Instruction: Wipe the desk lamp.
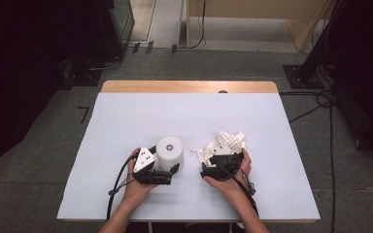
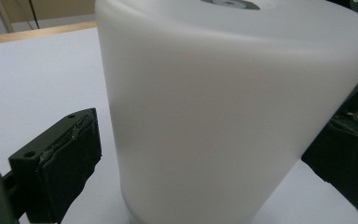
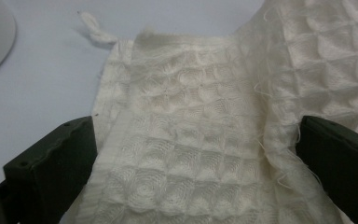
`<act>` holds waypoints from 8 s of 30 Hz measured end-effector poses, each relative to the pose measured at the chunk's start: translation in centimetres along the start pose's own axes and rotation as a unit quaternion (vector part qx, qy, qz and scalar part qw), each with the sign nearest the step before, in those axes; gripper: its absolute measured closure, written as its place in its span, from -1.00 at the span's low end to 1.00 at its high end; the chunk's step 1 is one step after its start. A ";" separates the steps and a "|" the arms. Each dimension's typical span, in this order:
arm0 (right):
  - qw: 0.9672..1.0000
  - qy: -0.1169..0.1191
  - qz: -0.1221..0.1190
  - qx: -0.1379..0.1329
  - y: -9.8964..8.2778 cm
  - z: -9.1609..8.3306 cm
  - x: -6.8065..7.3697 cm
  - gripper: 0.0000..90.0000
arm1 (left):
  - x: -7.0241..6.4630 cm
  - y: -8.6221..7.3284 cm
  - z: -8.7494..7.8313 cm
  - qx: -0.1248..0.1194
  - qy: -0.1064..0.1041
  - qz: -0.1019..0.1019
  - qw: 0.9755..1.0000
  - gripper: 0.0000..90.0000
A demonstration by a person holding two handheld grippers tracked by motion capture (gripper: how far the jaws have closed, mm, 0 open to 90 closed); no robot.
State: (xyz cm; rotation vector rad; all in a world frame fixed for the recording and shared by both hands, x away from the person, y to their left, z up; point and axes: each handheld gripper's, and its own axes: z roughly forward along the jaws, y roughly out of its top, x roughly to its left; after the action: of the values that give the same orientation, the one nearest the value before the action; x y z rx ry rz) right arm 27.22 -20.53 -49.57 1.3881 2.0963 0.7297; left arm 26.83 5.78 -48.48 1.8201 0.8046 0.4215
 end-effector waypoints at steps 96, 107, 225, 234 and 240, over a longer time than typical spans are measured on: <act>0.965 0.226 0.022 -0.129 4.3 -8.1 -0.5 0.87 | -5.5 1.9 2.0 0.074 0.022 0.141 0.987 -0.82; 0.960 0.228 0.043 -0.158 4.0 -7.3 -1.3 0.87 | -6.0 1.6 1.9 0.061 0.011 0.173 0.983 -0.82; 0.988 0.117 -0.033 -0.091 1.5 -1.0 -1.1 -0.63 | 0.7 -0.3 -3.5 -0.021 -0.077 0.002 0.997 -0.94; 0.991 0.121 -0.054 -0.001 1.0 1.2 0.3 -1.00 | 0.5 -0.4 -3.3 -0.018 -0.072 0.002 0.997 -0.94; 0.990 0.127 -0.054 0.032 1.4 1.0 0.1 -0.88 | 0.5 -0.4 -3.3 -0.015 -0.073 0.001 0.997 -0.94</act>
State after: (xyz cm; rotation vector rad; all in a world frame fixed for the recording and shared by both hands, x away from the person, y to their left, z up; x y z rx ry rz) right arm 28.82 -19.80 -49.36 1.2590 2.3904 0.8380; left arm 25.00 8.44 -47.65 1.8008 0.6932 0.2970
